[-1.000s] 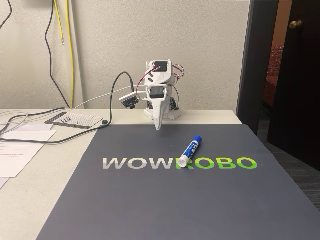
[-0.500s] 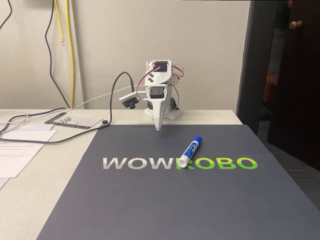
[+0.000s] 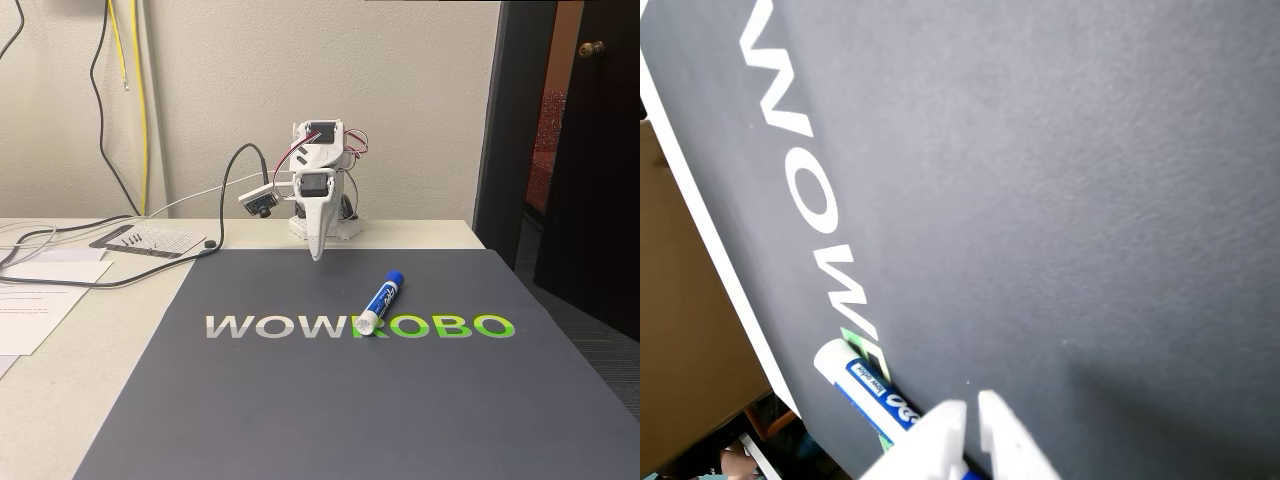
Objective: Pick up the blue marker.
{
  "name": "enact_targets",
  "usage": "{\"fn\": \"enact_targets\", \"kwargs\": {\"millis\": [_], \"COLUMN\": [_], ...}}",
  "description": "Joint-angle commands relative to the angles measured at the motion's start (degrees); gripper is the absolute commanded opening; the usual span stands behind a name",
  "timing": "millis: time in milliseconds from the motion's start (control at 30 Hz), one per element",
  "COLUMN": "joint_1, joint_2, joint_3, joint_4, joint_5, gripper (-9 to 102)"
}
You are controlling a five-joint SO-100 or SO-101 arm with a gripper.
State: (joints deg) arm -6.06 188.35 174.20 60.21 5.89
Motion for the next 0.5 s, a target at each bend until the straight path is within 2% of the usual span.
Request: {"fn": "enact_targets", "kwargs": {"millis": [0,467], "joint_1": [-0.18,-0.35], "joint_2": [3.52,3.52], "joint_3": [0.0,0.0], "joint_4": [-0.26,-0.35], "joint_5": [-0.44,-0.44], "gripper": [0,0]}}
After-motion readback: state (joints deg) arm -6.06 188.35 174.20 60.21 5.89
